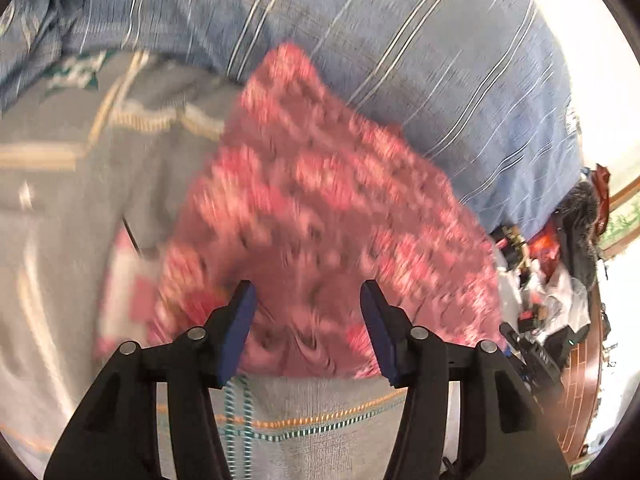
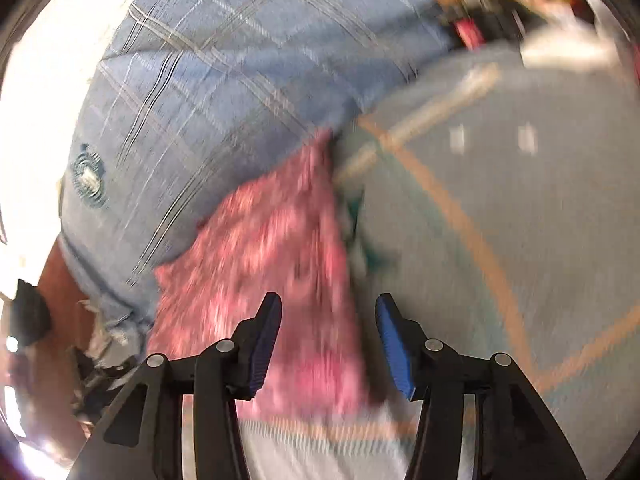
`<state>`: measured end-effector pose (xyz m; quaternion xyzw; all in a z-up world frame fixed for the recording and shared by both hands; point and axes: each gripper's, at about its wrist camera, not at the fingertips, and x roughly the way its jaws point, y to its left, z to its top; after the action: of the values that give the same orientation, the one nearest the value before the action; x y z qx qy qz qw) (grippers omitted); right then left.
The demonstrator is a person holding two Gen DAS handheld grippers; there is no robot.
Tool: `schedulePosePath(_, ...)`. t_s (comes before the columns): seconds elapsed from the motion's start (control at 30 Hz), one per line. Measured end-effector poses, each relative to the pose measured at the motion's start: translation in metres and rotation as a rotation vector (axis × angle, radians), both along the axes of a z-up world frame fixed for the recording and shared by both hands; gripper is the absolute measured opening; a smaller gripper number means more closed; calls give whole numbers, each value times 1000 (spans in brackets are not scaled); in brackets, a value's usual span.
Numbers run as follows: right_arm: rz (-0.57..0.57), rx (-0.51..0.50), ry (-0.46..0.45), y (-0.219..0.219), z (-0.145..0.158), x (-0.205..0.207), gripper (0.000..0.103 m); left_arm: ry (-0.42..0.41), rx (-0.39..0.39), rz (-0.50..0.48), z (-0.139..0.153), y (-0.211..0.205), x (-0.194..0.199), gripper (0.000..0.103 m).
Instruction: Fold small clothes
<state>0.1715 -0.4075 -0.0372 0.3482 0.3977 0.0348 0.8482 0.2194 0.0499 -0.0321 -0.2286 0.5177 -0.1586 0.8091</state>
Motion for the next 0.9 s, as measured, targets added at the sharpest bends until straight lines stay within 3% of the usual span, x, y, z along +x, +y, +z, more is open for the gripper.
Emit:
schedulePosePath(0.03, 10, -50, 2, 6, 4, -4, 13, 16, -4, 12, -5, -7, 2, 51)
schedulePosePath(0.07, 13, -76, -3, 2, 11, -9, 6, -13, -2, 36, -2, -13, -1, 51)
schedulePosePath(0.13, -58, -43, -95, -11, 31, -24, 6, -30, -33, 33, 3, -13, -5, 51)
schedulePosePath(0.2, -110, -51, -110, -20, 36, -34, 3, -25, -50, 44, -3, -8, -5, 51)
schedulePosePath(0.3, -85, -131, 53, -23, 10, -24, 4, -14, -98, 54, -8, -1, -1, 51)
schedulePosePath(0.37, -88, -146, 52, -21, 6, -32, 5, 1, -128, 49, -5, 4, 1, 51)
schedulePosePath(0.4, -114, -171, 63, -18, 14, -33, 11, -18, -153, 60, 2, 12, 0, 51)
schedulePosePath(0.5, -165, -207, -55, -2, 45, -37, 12, -98, -186, 135, 21, 37, 0, 55)
schedulePosePath(0.53, -151, -220, -86, 4, 53, -36, 13, -116, -166, 162, 25, 43, 2, 60)
schedulePosePath(0.6, -120, -268, -138, 20, 65, -26, 21, -113, -92, 191, 24, 46, 7, 60)
schedulePosePath(0.67, -102, -313, -152, 31, 61, -17, 22, -58, -10, 192, 11, 40, 17, 60)
schedulePosePath(0.73, -81, -335, -113, 40, 43, -3, 22, 38, 85, 175, -9, 29, 30, 57)
schedulePosePath(0.8, -52, -349, 14, 45, 13, 10, 19, 1, 170, 164, -6, 20, 31, 57)
schedulePosePath(0.83, -83, -376, -55, 45, 16, 3, 18, 2, 213, 161, -3, 17, 31, 57)
schedulePosePath(0.9, -81, -384, -12, 48, 19, 4, 19, -9, 176, 155, 2, 21, 29, 57)
